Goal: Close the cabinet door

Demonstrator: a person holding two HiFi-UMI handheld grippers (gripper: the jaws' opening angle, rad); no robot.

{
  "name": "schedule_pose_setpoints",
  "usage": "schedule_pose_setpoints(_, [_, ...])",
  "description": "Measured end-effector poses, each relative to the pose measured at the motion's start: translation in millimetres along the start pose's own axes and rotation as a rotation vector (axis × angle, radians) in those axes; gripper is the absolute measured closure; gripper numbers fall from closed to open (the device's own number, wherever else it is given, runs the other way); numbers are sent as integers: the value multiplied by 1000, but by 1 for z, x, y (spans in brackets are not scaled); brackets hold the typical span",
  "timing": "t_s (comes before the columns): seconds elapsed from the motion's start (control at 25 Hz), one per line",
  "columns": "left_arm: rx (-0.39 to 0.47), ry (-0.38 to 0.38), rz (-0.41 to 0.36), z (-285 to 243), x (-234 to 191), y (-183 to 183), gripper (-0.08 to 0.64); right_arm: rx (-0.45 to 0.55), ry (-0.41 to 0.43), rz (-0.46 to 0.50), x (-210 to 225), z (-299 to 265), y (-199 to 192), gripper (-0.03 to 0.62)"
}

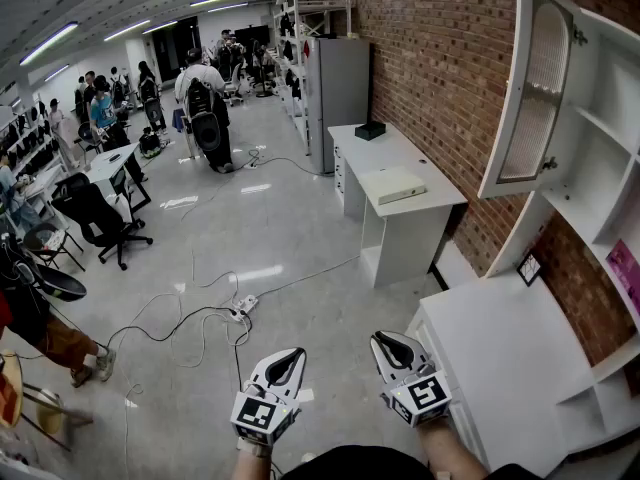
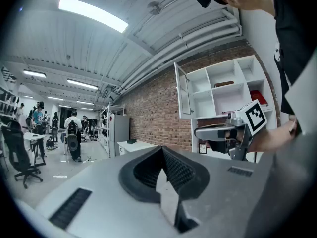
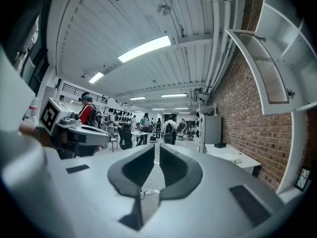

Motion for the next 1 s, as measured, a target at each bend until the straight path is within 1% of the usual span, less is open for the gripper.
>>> schedule_pose_setpoints(0.12, [-38, 5, -7, -6, 3, -1, 551, 2, 7, -1, 6, 2, 0, 551])
schedule_pose_setpoints(0.2, [-36, 2, 4, -13, 9, -2, 551, 1, 13, 0, 12, 5, -1, 551])
schedule_pose_setpoints(0.28, [-30, 9, -2, -20, 16, -2, 551, 2, 20, -6, 19, 8, -4, 551])
schedule_pose_setpoints(0.36, [-31, 23, -12, -26, 23, -1, 551, 16, 27, -22, 28, 13, -7, 551])
schedule_pose_setpoints(0.52, [-53, 46, -30, -35, 33, -1, 551, 75, 38, -77, 47, 21, -9, 549])
schedule_pose_setpoints(0.72, [-62, 59, -44, -46, 41, -1, 551, 80, 32, -107, 62, 23, -16, 549])
schedule_pose_setpoints(0.84, [-68, 64, -50, -55, 38, -3, 551, 78, 26, -119, 72, 17, -20, 549])
schedule_pose_setpoints(1.0, [-61, 63, -32, -70, 16, -8, 551, 73, 8, -117, 81, -3, -24, 549])
Point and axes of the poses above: the fingertips, and each gripper's own axes: z backward along the fingers, x to its right, y out of its top, the point moved 8 cm from there along z, backward along the fingers, and after that the axes turned 1 degree about z, right-handed, at the moved point
